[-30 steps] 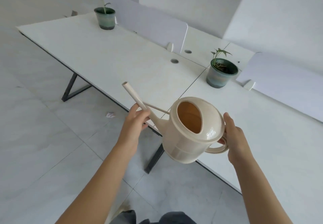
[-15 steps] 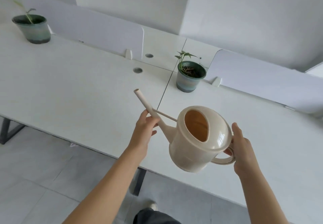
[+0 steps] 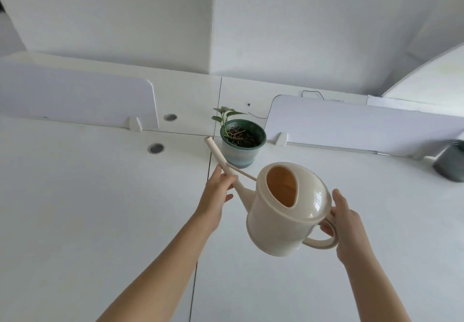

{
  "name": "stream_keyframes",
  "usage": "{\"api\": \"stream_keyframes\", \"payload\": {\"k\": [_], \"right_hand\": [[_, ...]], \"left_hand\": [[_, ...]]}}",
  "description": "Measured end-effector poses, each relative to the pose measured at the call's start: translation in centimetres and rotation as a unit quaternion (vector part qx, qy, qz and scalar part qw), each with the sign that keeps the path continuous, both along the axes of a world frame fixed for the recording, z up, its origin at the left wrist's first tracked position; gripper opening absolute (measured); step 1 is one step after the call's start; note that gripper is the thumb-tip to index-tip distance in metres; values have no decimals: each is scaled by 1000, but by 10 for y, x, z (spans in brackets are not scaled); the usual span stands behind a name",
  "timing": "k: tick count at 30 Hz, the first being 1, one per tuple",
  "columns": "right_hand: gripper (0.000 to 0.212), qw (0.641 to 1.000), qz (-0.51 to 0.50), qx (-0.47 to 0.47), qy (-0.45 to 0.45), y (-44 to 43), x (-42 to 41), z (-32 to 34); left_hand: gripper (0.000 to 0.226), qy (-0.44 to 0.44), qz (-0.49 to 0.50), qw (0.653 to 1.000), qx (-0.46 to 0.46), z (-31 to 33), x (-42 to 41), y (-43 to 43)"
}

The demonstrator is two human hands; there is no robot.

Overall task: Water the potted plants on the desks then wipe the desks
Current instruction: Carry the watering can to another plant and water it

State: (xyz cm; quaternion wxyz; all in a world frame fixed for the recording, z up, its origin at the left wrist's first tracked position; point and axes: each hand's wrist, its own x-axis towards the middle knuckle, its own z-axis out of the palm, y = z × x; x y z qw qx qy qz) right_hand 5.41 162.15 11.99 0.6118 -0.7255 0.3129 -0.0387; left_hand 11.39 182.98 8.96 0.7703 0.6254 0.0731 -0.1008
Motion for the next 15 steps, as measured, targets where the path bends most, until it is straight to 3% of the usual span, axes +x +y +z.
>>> {"api": "stream_keyframes", "payload": {"k": [5,12,15], "right_hand": [[46,998,-56,-17,17,15,4,4],[41,995,-91,-12,27,36,7,6],[44,996,-84,-19,25,38,11,6]], "left_hand": [[14,31,-68,997,17,-1,40,-6],[35,61,-151,987,12,-12,82,-18],[28,80,-174,982,7,-22,94,-24]]}}
